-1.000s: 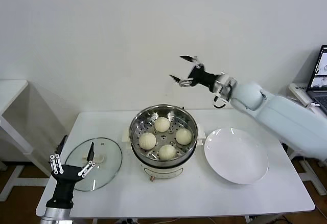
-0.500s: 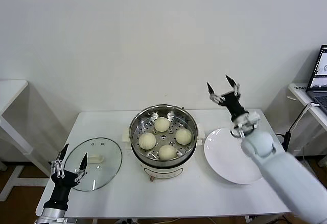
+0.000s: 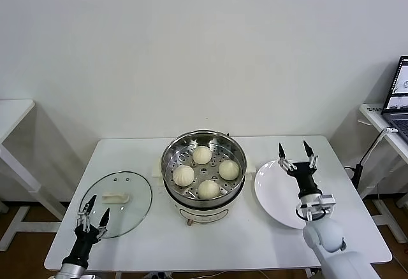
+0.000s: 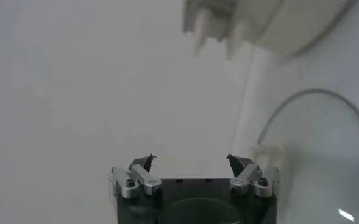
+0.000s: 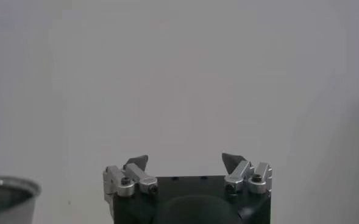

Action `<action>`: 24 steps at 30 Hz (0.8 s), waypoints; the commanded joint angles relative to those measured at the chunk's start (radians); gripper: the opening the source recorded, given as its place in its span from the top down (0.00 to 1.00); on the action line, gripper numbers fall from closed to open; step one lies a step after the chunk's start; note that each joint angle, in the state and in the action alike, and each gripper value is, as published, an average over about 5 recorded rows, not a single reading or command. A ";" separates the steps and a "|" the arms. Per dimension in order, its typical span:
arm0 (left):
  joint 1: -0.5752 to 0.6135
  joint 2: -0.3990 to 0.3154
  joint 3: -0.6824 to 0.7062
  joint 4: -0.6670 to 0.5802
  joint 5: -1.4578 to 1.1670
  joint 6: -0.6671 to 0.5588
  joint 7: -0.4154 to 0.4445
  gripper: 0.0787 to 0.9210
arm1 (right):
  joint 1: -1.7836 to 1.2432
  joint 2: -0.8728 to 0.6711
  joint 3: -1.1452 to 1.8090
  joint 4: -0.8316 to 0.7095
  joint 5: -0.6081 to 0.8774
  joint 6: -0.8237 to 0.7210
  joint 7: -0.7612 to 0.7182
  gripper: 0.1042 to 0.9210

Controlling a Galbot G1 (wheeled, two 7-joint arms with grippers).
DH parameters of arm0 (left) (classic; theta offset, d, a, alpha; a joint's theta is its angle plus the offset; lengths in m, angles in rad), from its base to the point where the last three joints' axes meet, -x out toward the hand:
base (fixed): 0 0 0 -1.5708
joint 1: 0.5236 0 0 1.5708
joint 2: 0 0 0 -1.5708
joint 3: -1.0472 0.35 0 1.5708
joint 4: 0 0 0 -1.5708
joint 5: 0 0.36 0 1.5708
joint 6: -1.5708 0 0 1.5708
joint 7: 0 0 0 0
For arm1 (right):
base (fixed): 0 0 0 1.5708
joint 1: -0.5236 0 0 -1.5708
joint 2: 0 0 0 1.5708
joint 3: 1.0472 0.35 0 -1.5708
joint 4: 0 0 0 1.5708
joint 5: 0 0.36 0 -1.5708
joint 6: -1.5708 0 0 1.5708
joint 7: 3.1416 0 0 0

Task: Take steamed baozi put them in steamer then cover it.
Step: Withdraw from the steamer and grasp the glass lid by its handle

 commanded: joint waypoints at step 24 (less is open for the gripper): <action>-0.222 0.019 0.074 0.197 0.122 0.068 -0.018 0.12 | -0.133 0.120 0.075 -0.013 -0.107 0.037 -0.012 0.12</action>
